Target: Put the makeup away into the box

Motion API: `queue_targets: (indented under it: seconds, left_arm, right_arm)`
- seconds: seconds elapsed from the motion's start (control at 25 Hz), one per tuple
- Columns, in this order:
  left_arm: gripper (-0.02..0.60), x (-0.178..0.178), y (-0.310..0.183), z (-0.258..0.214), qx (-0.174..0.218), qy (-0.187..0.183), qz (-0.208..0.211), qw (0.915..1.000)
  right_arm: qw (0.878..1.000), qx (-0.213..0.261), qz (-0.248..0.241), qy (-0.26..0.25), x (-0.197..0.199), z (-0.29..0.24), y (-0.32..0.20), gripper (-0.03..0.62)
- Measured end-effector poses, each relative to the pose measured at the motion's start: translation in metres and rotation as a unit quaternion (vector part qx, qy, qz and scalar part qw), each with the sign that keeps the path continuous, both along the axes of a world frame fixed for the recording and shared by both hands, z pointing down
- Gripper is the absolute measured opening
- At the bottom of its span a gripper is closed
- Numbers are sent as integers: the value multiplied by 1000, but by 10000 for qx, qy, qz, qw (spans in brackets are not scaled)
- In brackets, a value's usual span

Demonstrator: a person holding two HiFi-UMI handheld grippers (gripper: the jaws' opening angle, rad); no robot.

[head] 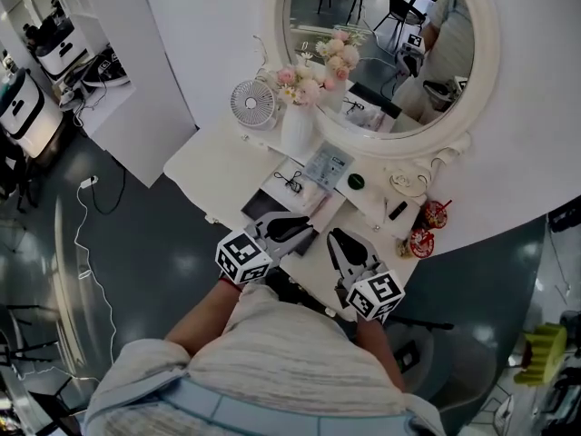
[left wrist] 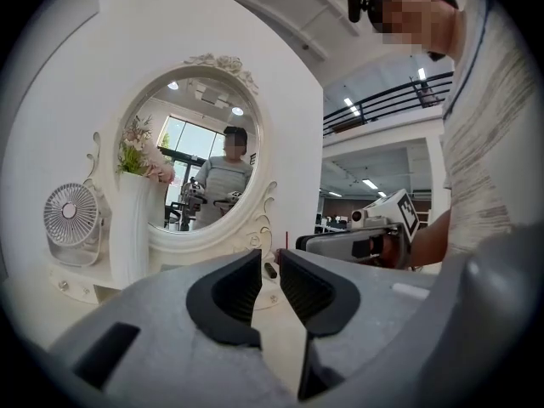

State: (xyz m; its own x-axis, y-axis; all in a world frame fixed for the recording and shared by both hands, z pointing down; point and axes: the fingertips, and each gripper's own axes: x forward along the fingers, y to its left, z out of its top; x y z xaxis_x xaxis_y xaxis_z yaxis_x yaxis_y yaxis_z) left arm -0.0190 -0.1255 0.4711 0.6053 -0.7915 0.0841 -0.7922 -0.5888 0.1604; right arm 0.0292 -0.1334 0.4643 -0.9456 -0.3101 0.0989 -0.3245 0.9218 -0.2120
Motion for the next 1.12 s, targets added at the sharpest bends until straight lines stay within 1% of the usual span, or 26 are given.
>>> queue_targets:
  seconds: [0.2, 0.28, 0.48, 0.68, 0.8, 1.0, 1.12]
  left_arm:
    - [58, -31, -21, -7, 12, 86, 171, 9998]
    - [58, -43, -29, -7, -3, 43, 279, 9996]
    - [58, -66, -48, 2, -70, -256, 593, 9979]
    - [58, -81, -62, 15, -78, -636, 988, 9930]
    - [58, -89, -70, 25, -140, -912, 1266, 9877]
    - [58, -94, -81, 41, -190, -1410, 1671, 9756]
    - [58, -95, -87, 54, -183, -1873, 1892, 9637]
  right_arm:
    - [9994, 8, 345, -12, -22, -6, -24, 11]
    - [9989, -5, 460, -8, -32, -5, -30, 11]
    - [9971, -50, 753, 54, -55, 6, -41, 11]
    - [9934, -90, 1144, 10, -67, 14, -51, 11]
    - [9905, -106, 1369, -6, -73, 19, -51, 11]
    - [9863, -126, 1644, 4, -77, 25, -50, 11]
    - [9839, -157, 1783, 2, -76, 28, -49, 11]
